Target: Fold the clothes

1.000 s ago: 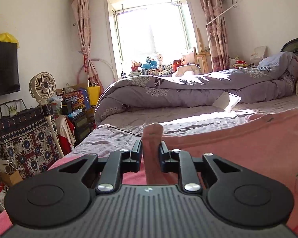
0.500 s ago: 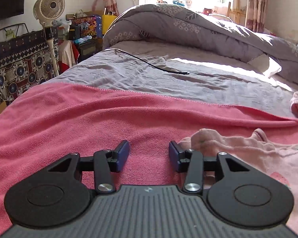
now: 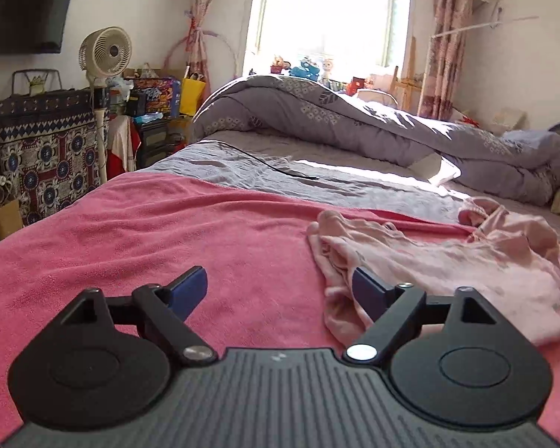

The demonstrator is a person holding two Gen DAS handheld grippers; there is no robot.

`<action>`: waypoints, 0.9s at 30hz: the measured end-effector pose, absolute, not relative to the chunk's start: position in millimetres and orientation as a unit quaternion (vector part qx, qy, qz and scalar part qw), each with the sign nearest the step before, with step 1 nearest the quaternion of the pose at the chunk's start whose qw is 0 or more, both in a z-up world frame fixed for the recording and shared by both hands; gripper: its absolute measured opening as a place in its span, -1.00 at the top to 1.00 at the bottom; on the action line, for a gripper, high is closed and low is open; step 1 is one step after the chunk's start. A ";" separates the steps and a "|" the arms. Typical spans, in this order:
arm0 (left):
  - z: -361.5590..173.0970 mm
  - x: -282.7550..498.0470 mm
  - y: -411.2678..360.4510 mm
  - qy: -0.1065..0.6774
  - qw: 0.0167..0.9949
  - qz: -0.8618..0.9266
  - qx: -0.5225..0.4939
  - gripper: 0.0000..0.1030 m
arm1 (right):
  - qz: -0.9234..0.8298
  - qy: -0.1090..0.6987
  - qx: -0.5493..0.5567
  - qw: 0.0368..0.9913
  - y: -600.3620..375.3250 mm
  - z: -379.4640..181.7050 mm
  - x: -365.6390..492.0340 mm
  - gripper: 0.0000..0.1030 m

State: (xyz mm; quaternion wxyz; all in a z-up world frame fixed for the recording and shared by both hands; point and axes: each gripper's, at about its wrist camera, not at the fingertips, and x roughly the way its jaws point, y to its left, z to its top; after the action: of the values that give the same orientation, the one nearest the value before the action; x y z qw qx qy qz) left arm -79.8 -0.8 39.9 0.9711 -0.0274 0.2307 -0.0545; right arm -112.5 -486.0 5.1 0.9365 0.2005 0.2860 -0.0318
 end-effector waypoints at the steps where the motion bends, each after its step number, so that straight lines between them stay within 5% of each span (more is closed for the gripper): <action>1: 37.7 -78.4 -8.5 0.253 0.965 -0.059 -0.022 -0.76 | -0.029 0.295 0.218 0.930 -486.6 -0.5 -123.8 -0.58; 7: 22.0 -59.2 -8.2 0.358 0.917 -0.103 -0.141 -0.76 | -0.009 0.261 0.340 0.904 -497.5 -16.6 -157.2 -0.59; 13: 6.4 -39.6 -56.0 0.344 0.937 -0.042 0.041 -0.99 | -0.001 0.267 0.370 0.890 -494.8 -24.0 -136.3 -0.49; 19: 5.1 -39.0 -46.4 0.348 0.936 -0.052 0.023 -0.87 | -0.024 0.269 0.332 0.904 -468.5 -24.8 -139.2 -0.12; 22: 7.8 -46.6 -28.5 0.341 0.939 -0.048 0.018 -0.64 | -0.038 0.273 0.384 0.881 -483.8 -31.2 -143.0 0.68; 25: 9.0 -57.6 -12.0 0.333 0.942 -0.038 0.029 -0.74 | -0.023 0.271 0.401 0.875 -497.1 -37.7 -148.6 0.75; 27: 12.6 -63.9 -8.2 0.329 0.943 -0.010 0.047 -0.80 | -0.035 0.275 0.310 0.909 -483.8 -27.6 -153.2 0.74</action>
State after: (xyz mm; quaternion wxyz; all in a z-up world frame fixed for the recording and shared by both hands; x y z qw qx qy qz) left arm -63.9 -8.2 12.6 0.9432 0.0465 0.3288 -0.0101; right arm -153.2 -483.8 -27.6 0.9093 0.3104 0.2751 -0.0347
